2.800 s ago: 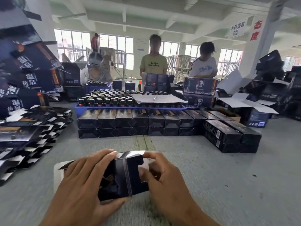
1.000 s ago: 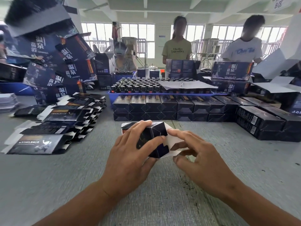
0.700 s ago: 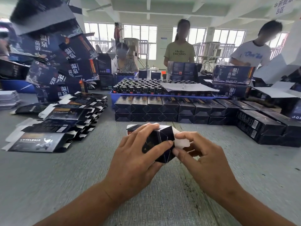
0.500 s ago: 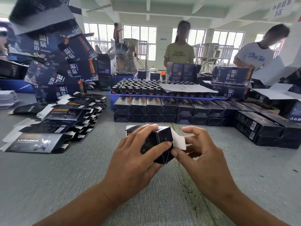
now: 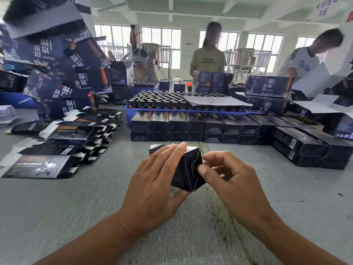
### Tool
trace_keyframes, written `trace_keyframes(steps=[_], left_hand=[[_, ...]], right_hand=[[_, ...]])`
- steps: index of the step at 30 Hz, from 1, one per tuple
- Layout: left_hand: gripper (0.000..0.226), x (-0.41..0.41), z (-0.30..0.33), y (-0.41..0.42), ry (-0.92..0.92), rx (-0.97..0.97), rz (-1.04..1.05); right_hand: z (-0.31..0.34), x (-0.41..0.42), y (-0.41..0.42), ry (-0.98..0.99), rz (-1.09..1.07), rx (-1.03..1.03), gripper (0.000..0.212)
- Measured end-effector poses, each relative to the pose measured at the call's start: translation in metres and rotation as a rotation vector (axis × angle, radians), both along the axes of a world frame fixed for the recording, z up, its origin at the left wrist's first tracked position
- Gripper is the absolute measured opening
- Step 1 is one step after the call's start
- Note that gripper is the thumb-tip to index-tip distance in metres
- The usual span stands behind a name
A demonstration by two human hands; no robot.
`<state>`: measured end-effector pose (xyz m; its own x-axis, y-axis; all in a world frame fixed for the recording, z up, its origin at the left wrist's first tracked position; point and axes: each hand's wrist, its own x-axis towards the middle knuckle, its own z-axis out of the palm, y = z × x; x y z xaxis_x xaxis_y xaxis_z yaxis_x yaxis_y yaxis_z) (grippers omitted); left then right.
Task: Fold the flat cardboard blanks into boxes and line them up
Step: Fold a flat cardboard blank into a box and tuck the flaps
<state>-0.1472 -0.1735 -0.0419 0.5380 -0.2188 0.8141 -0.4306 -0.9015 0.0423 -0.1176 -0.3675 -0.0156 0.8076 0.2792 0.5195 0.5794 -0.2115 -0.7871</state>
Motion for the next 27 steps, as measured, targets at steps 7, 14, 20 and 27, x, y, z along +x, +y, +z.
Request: trace_keyframes(steps=[7, 14, 20, 27], left_hand=[[0.074, -0.0002, 0.0004, -0.0018, -0.019, 0.007, -0.029], [0.073, -0.0016, 0.0006, -0.0049, -0.012, 0.016, -0.046], [0.074, -0.0025, 0.0013, -0.0049, -0.018, 0.004, -0.035], [0.074, -0.0016, 0.0006, -0.0053, -0.034, -0.022, -0.024]], right_hand=[[0.0013, 0.0011, 0.0013, 0.048, 0.016, 0.006, 0.008], [-0.0006, 0.0015, 0.0008, 0.018, -0.058, 0.002, 0.005], [0.0019, -0.0001, 0.0000, 0.004, -0.044, -0.024, 0.008], [0.0014, -0.0054, 0.0012, -0.041, -0.049, -0.101, 0.038]])
